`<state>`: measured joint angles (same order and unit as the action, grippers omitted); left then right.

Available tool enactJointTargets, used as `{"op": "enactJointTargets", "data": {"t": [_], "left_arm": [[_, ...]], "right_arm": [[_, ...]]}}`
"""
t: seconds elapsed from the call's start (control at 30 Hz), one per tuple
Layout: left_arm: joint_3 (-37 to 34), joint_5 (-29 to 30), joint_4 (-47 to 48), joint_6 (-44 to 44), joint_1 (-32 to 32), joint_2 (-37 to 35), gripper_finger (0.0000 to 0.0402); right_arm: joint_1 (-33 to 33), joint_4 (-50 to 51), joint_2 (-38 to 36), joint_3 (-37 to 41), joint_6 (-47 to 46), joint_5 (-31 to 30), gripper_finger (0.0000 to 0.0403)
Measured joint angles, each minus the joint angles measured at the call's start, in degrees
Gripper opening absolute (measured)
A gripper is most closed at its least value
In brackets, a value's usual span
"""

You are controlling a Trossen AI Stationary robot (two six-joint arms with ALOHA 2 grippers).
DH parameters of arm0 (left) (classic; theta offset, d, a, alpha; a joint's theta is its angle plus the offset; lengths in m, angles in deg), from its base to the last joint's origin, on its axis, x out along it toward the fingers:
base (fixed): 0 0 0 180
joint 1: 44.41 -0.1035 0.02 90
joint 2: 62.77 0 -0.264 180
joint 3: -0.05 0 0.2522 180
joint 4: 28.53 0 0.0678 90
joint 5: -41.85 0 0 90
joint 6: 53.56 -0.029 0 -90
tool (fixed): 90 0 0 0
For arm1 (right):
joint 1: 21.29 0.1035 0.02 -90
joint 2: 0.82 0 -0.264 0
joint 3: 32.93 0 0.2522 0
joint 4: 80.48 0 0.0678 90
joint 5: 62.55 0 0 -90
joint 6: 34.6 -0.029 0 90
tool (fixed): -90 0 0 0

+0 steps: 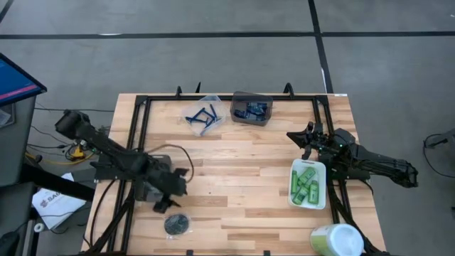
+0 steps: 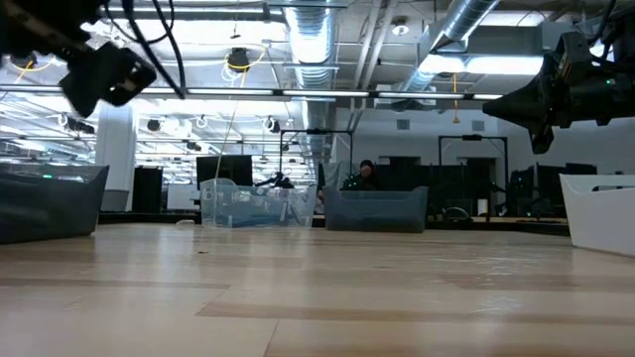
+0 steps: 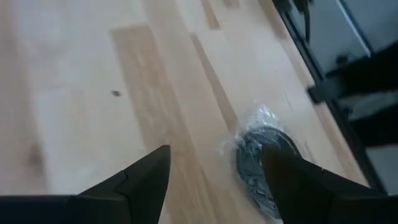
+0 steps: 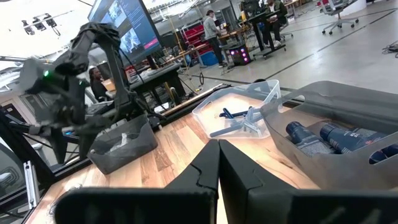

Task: Pick & Place Travel size toiletries
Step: Put the black hairbrush into the bottom black bin

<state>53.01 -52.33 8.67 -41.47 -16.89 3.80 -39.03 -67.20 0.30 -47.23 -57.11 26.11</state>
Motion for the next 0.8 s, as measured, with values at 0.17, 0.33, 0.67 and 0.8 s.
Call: {"op": "enactJointTargets", "data": {"t": [0.17, 0.33, 0.67, 0.8], "left_arm": [[0.0, -0.2, -3.3, -2.3, 4.2, 7.6, 0.0247], [0.0, 4.0, -9.0, -2.8, 7.9, 14.4, 0.0245], [0.2, 6.2, -18.5, 0.3, 7.2, 26.8, 0.024], [0.2, 5.8, -18.9, 3.0, 7.4, 27.3, 0.024]], "right_arm": [[0.0, 0.0, 0.0, 0.0, 0.0, 0.0, 0.0], [0.0, 0.0, 0.0, 0.0, 0.0, 0.0, 0.0], [0.0, 0.0, 0.0, 0.0, 0.0, 0.0, 0.0], [0.0, 0.0, 0.0, 0.0, 0.0, 0.0, 0.0]]}}
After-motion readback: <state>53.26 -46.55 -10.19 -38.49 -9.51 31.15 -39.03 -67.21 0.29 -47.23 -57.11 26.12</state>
